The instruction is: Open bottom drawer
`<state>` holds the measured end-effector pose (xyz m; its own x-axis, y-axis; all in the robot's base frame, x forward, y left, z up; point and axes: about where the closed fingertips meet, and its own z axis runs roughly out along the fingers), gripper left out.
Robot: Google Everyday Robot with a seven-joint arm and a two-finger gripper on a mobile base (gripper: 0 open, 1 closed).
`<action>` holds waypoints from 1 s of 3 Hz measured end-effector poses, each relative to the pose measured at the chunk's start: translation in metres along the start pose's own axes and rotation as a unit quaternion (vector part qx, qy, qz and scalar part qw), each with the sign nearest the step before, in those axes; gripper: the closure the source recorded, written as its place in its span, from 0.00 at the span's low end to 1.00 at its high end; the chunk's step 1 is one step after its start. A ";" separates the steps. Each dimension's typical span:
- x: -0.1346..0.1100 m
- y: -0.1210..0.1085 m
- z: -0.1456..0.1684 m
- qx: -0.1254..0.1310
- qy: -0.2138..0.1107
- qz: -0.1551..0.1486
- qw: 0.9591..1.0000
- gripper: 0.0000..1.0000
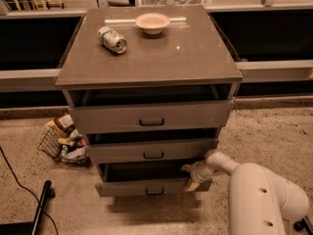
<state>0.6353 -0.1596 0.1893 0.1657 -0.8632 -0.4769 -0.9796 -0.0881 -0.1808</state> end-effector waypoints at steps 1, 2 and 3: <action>0.000 0.000 0.000 0.000 0.000 0.000 1.000 0.00; -0.003 0.021 0.017 -0.043 -0.010 0.010 0.999 0.00; -0.005 0.053 0.031 -0.089 -0.020 0.037 0.995 0.00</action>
Offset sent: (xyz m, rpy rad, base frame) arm -0.0479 0.0195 -0.0413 0.0181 0.2267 0.0679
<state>0.5862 -0.1442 0.1556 0.0932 -0.8504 -0.5179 -0.9933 -0.1152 0.0104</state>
